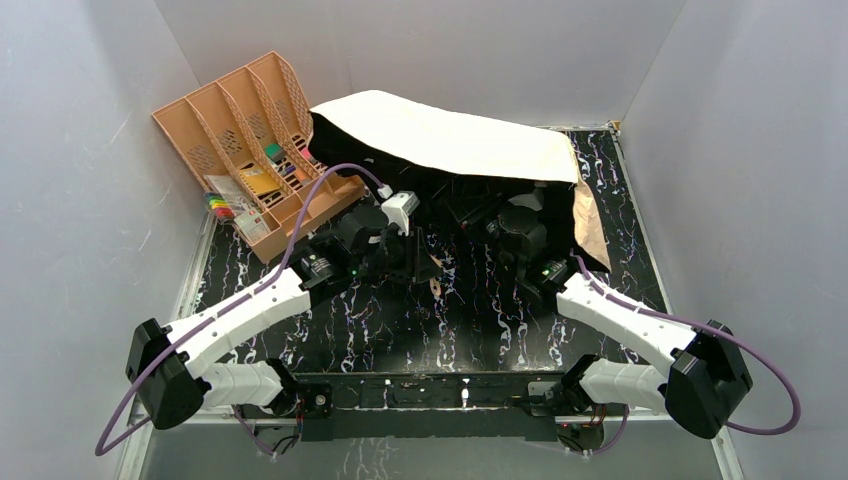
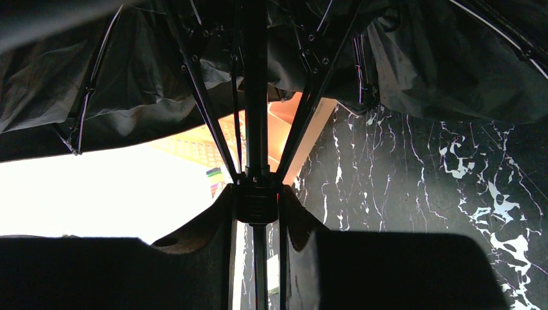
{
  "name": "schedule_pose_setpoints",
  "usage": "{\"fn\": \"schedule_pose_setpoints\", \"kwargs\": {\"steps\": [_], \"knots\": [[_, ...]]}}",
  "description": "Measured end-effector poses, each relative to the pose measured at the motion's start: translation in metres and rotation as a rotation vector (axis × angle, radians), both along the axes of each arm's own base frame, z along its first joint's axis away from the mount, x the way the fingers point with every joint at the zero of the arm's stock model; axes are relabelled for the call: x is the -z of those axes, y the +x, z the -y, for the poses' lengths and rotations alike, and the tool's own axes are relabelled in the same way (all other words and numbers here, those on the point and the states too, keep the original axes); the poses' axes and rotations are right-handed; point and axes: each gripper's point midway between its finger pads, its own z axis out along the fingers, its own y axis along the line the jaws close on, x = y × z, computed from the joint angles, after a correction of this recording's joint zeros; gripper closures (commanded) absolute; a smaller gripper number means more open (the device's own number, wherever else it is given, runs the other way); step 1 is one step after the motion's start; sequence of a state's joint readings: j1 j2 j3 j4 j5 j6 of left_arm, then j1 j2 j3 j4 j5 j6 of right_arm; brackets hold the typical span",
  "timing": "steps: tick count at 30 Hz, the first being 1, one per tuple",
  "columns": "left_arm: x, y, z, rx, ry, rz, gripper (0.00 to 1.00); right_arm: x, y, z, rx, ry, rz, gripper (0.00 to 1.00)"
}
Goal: Put away the umbrella
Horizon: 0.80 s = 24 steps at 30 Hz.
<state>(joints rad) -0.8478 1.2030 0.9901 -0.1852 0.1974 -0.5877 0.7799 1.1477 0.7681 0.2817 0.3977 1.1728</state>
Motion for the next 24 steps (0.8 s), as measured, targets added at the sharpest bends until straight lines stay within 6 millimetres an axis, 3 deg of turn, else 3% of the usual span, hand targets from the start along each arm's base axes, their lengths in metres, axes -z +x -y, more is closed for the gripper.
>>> {"fn": "schedule_pose_setpoints", "kwargs": {"steps": [2,10,14,15,24], "knots": [[0.000,0.001,-0.001,-0.005,0.003,0.001,1.00,0.000,0.000,0.000,-0.005,-0.002,0.001,1.00],[-0.006,0.009,-0.003,-0.017,0.105,0.036,1.00,-0.002,-0.005,-0.006,-0.030,-0.002,0.003,1.00],[-0.023,0.049,0.000,-0.101,0.153,0.138,1.00,0.004,-0.040,-0.038,-0.145,-0.001,-0.022,1.00],[-0.023,0.051,-0.002,-0.105,0.163,0.140,1.00,0.004,-0.042,-0.040,-0.146,0.005,-0.026,1.00],[-0.027,0.053,-0.003,-0.094,0.214,0.168,1.00,0.001,-0.043,-0.034,-0.112,0.014,-0.032,1.00]]}}
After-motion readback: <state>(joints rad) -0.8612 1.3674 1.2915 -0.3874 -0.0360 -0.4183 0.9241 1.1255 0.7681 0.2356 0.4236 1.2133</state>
